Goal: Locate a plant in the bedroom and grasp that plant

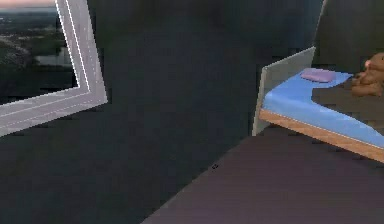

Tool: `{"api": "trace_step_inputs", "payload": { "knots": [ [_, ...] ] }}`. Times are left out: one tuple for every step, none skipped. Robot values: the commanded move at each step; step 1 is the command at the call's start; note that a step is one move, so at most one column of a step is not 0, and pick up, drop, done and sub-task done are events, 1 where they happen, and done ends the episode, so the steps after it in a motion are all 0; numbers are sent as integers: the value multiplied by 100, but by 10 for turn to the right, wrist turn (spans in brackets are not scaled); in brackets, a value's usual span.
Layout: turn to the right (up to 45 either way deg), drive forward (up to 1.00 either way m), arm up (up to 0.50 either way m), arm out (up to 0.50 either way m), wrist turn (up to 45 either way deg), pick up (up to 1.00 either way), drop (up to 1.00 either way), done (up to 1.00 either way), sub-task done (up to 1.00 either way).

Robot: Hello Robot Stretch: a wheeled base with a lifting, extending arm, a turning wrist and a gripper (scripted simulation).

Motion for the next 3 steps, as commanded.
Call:
{"api": "trace_step_inputs", "payload": {
  "knots": [
    [-270,0,0,0,0,0,0,0,0],
    [0,5,0,0,0,0,0,0,0],
    [450,0,0,0,0,0,0,0,0]
  ]
}}
